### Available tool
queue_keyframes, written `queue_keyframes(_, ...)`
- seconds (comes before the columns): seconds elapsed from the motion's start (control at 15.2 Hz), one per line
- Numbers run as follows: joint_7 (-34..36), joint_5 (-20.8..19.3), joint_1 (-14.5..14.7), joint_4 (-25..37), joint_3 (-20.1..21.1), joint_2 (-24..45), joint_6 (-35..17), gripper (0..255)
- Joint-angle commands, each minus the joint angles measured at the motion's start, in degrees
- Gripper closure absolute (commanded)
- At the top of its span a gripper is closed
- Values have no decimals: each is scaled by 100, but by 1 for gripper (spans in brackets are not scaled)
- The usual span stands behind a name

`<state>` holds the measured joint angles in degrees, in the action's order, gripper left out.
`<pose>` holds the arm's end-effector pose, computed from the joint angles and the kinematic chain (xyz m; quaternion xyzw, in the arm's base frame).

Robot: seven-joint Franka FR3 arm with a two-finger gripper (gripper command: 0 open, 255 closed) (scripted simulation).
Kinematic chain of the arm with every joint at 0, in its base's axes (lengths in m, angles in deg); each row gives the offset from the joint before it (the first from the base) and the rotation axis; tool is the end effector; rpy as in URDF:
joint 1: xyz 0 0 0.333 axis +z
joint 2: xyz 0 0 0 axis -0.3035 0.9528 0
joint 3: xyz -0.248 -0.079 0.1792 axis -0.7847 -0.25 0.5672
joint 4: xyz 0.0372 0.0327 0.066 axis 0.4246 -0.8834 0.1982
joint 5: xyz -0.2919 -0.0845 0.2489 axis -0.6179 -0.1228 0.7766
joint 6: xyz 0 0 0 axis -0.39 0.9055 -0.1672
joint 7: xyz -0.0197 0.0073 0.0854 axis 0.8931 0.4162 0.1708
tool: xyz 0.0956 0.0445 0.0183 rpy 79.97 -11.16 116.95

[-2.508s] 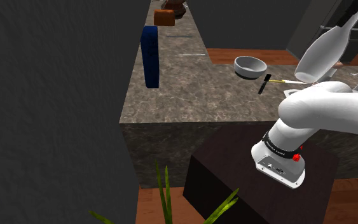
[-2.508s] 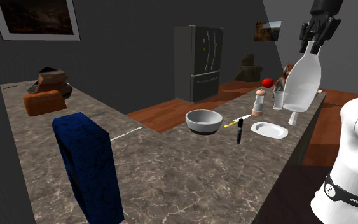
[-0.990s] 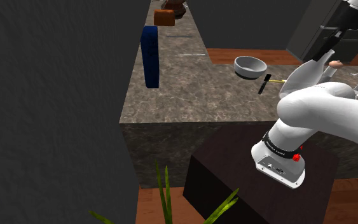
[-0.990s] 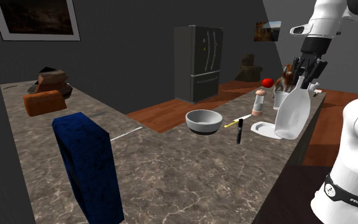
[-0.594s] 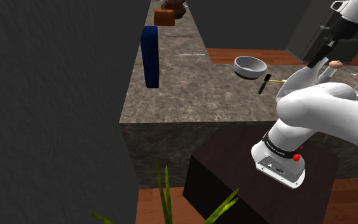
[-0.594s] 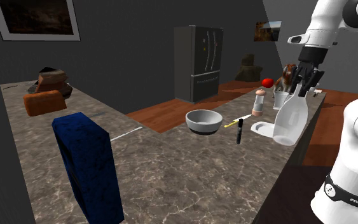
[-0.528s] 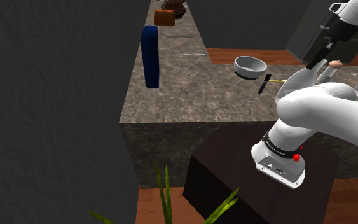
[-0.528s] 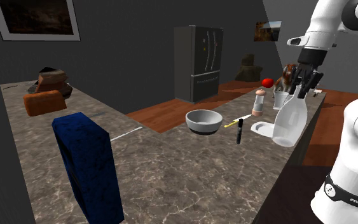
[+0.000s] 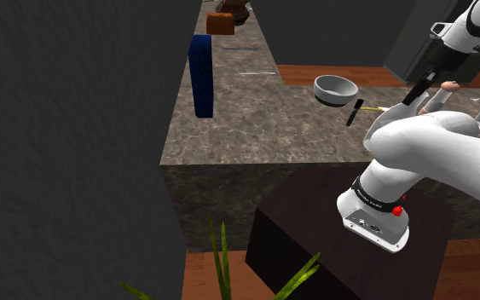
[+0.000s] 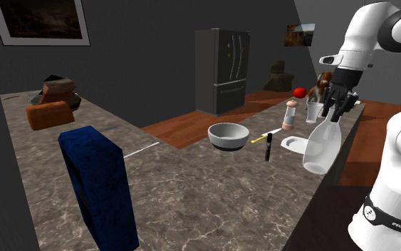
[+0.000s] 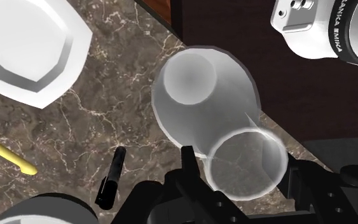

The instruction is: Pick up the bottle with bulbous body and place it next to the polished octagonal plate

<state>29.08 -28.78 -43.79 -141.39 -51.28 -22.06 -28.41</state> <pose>0.0565 -0.2455 0.4654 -0.9981 -0.0083 -0.0611 0.0033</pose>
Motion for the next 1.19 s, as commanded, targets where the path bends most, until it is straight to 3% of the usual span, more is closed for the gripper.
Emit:
queue_keyframes(0.0,-8,-117,-49,-146,-124,-18,-130,255)
queue_keyframes(0.4,-36,-431,-213,-527,-451,-71,-437,255)
queue_keyframes(0.86,-36,-431,-213,-527,-451,-71,-437,255)
queue_keyframes(0.92,-36,-431,-213,-527,-451,-71,-437,0)
queue_keyframes(1.12,-36,-431,-213,-527,-451,-71,-437,0)
